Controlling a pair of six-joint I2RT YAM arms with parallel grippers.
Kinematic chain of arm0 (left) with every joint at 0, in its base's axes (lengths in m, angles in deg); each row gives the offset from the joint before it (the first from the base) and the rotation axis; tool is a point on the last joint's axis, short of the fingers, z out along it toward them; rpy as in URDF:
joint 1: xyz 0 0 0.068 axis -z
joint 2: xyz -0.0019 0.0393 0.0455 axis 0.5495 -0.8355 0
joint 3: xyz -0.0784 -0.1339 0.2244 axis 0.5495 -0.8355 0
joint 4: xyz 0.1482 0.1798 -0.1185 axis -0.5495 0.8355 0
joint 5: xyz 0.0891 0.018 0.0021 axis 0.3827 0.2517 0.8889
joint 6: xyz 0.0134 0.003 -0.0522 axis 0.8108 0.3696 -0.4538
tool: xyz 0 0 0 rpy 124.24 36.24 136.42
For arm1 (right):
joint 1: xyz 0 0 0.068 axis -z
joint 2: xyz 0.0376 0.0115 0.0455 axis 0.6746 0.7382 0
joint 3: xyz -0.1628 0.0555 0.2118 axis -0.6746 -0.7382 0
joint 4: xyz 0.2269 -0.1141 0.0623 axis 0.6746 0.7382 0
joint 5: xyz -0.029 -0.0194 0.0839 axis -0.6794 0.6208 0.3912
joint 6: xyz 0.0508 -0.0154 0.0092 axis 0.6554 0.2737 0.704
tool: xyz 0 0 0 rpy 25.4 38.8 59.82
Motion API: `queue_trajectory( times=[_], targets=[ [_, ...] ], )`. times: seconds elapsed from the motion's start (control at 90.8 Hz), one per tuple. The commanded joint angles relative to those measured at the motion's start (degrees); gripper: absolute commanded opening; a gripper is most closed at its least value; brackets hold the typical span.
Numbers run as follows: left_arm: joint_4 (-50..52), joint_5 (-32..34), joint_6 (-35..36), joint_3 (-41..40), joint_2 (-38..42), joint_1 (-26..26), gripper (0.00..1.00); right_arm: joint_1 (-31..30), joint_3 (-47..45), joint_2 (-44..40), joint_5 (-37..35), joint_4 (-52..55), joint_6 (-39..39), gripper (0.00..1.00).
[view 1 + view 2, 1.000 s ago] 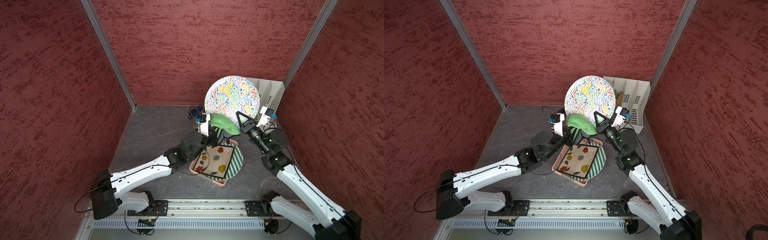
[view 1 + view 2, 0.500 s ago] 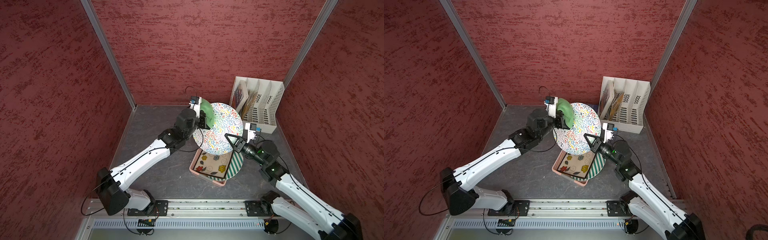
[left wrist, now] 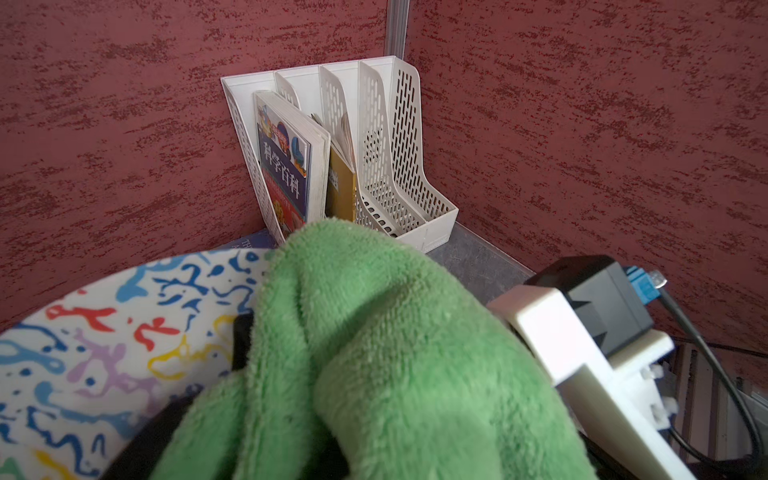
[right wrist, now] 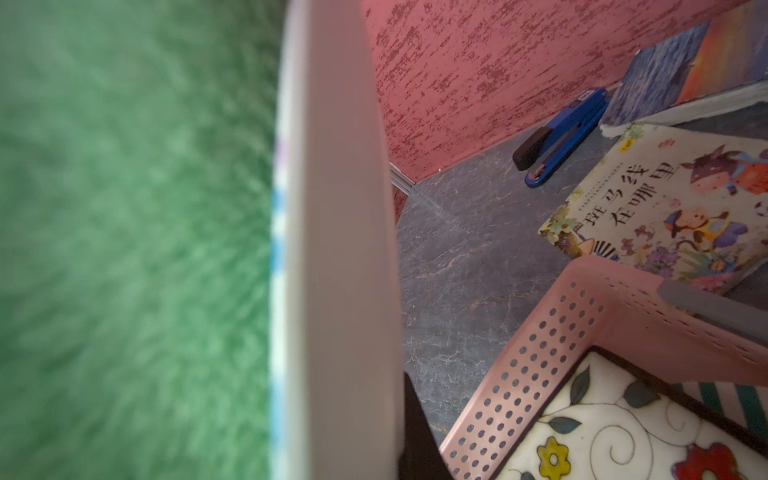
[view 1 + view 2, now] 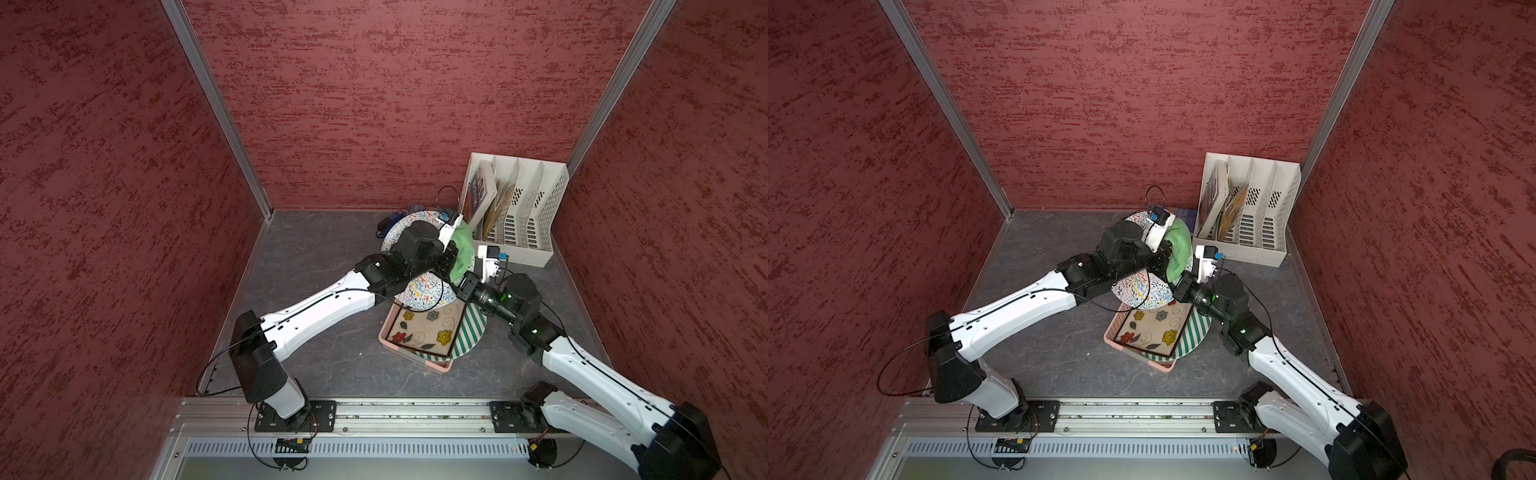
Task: Wipe the wet plate dry
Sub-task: Wipe the plate with towel.
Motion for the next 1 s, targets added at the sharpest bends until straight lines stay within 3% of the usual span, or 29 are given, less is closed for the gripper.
queue_trajectory(
  times=[0.0, 0.088, 0.176, 0.264, 0.353, 0.463, 0.694, 0.892, 0.992],
  targets=[
    [3.5, -0.4, -5.9, -6.0, 2.0, -2.6, 0.00, 1.3, 7.1, -6.9, -5.4, -7.1, -1.8, 0.00],
    [-2.1, -7.4, -14.9, -15.2, 10.0, -9.8, 0.00, 6.6, 9.1, -10.4, -4.5, -5.7, 3.4, 0.00],
    [-11.3, -20.8, -24.8, -24.1, 17.6, -19.6, 0.00, 10.2, 8.8, -12.8, 1.2, -10.3, 8.9, 0.00],
    [-22.1, -35.7, -32.2, -28.3, 22.0, -26.6, 0.00, 10.3, 7.2, -12.6, 8.5, -19.6, 14.7, 0.00],
    [-35.6, -46.5, -42.5, -29.9, 22.3, -30.0, 0.00, 10.0, 4.2, -9.8, 12.9, -31.8, 22.5, 0.00],
    [-50.6, -52.0, -51.9, -28.4, 20.8, -29.9, 0.00, 8.7, 2.1, -6.9, 13.9, -35.5, 25.5, 0.00],
    [-75.1, -54.5, -68.4, -23.6, 15.0, -25.1, 0.00, 5.2, 1.7, -1.6, 16.4, -38.6, 26.0, 0.00],
    [-77.8, -53.6, -67.5, -25.0, 12.1, -15.1, 0.00, 4.1, 6.5, 4.6, 11.9, -42.1, 27.7, 0.00],
    [-77.3, -52.2, -65.7, -29.8, 13.0, -14.5, 0.00, 8.7, 8.4, 4.6, 6.8, -38.8, 28.1, 0.00]
  ],
)
